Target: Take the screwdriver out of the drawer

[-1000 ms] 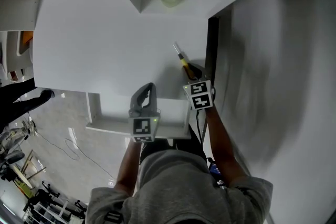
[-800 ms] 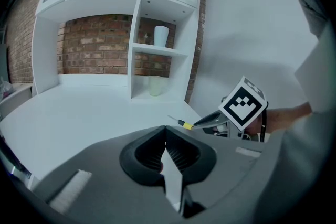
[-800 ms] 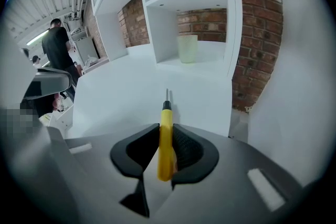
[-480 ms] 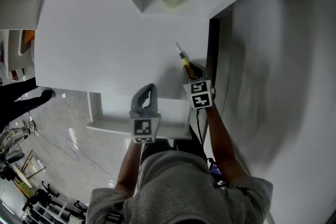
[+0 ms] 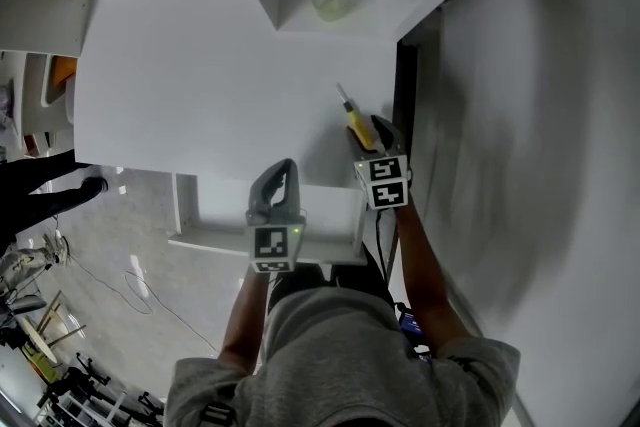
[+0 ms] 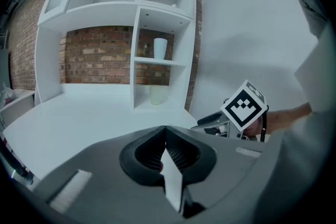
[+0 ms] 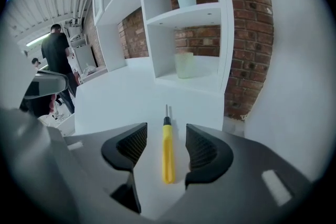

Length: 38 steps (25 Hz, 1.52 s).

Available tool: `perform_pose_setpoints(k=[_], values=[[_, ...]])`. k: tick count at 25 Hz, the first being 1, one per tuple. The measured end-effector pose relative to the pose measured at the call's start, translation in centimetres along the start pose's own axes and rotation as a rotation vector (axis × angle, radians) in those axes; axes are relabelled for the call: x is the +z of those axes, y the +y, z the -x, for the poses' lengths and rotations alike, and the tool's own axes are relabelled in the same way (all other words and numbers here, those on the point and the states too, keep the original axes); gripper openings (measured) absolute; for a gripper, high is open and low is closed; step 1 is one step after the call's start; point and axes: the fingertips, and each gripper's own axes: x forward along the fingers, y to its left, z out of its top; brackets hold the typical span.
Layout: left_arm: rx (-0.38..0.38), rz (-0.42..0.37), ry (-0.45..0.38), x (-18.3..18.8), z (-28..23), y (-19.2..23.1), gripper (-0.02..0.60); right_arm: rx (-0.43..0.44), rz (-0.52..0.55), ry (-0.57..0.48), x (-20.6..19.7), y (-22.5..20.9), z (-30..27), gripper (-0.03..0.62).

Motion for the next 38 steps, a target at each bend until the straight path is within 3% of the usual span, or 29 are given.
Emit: perform_pose_setpoints(k=[9,21,38], values=[[-0.018,-0.052,-0.077,3.9,3.1,-0.6,0.012,-0.028,0.009,-0.107,3.5,1.8,5.0,0.236],[-0.025,-0.091,-0.201,8.2,9.6,-0.4,0.012,-0.094,0.044,-0.309,7.4,7.3,14.1,0.124],[-0.073,-0.137,-0.29,9.1,19.3,0.3,0.012,-0.173,0.071,-0.46,7.8,16.7,23.2,0.029]])
